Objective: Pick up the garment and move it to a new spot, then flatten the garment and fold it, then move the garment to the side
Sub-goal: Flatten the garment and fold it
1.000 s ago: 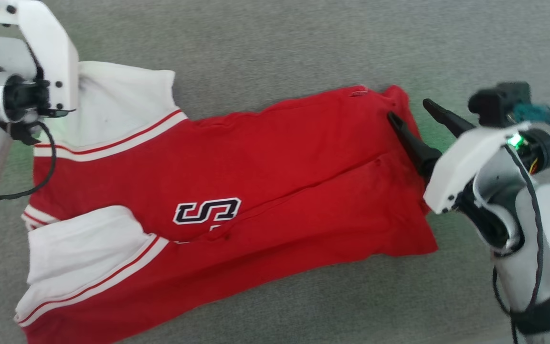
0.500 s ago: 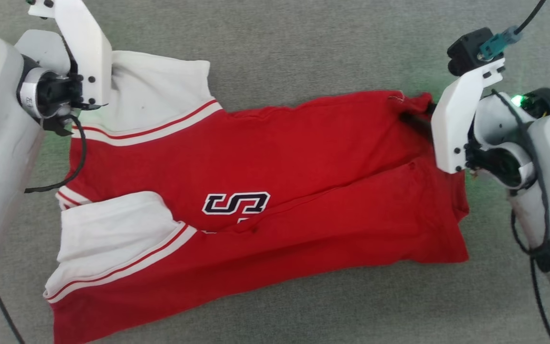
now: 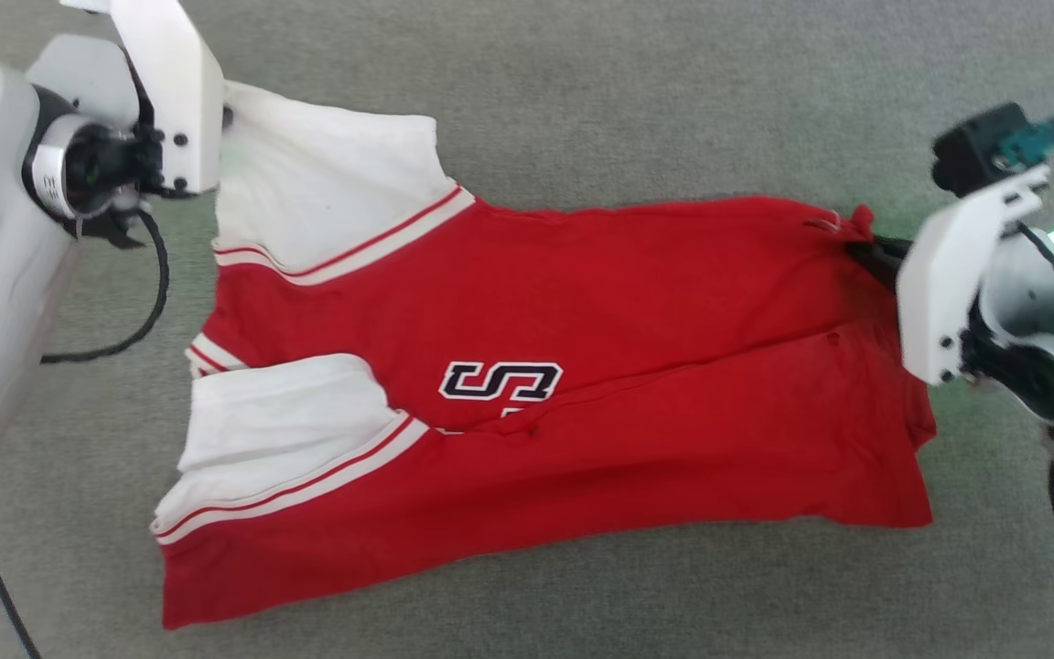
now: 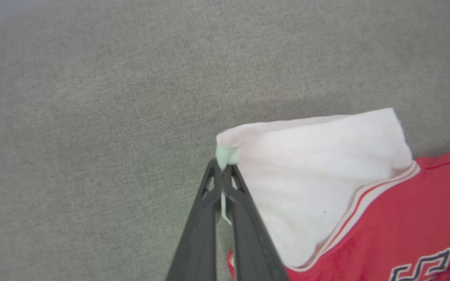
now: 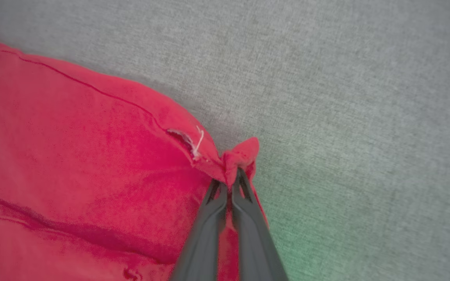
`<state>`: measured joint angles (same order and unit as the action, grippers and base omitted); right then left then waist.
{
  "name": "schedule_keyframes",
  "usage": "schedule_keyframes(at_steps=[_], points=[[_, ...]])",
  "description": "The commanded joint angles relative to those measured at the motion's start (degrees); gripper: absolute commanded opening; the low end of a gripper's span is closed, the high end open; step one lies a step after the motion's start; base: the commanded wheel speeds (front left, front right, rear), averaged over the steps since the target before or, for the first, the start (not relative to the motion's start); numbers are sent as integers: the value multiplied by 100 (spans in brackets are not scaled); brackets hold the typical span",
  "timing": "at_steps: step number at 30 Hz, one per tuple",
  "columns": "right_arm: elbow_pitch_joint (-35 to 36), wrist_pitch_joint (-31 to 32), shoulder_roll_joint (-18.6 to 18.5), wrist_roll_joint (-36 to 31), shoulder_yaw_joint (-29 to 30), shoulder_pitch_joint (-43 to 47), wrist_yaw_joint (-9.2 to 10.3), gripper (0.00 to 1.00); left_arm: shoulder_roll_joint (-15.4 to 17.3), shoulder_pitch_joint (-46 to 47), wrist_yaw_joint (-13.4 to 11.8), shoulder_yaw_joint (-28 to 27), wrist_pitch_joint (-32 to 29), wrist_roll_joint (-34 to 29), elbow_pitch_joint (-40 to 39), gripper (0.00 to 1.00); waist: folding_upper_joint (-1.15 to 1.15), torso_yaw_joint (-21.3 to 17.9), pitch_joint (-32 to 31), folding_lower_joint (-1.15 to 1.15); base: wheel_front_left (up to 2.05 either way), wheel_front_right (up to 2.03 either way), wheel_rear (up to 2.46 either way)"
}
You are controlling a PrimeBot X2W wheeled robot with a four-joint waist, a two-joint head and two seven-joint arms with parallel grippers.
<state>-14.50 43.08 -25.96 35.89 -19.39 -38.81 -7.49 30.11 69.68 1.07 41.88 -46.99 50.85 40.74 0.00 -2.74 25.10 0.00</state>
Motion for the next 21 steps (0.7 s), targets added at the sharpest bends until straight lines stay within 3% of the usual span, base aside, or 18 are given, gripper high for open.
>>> schedule_keyframes(at_steps=[1,5,10,14,15,21], points=[[251,-82,-62,-41,119,268,0,0,92,-199,-112,-18,-112,101,-270,0,0,97,-107,0,0,0,0],[639,-72,-140,-93,350,612,0,0,262,-416,-317,-33,-290,128,-823,0,0,155,-185,0,0,0,0],[1331,79,-159,-164,753,1201,0,0,752,-940,-814,25,-672,91,-2120,0,0,240,-308,0,0,0,0],[1901,283,-131,-207,1090,1701,0,0,1215,-1488,-1319,21,-970,142,-3389,0,0,302,-380,0,0,0,0],[2178,411,-99,-206,1255,1968,0,0,1463,-1786,-1599,25,-1117,156,-3999,0,0,329,-404,0,0,0,0],[2784,775,-47,-99,1609,2757,0,0,2034,-2656,-2340,100,-1411,229,-5406,0,0,404,-432,0,0,0,0]])
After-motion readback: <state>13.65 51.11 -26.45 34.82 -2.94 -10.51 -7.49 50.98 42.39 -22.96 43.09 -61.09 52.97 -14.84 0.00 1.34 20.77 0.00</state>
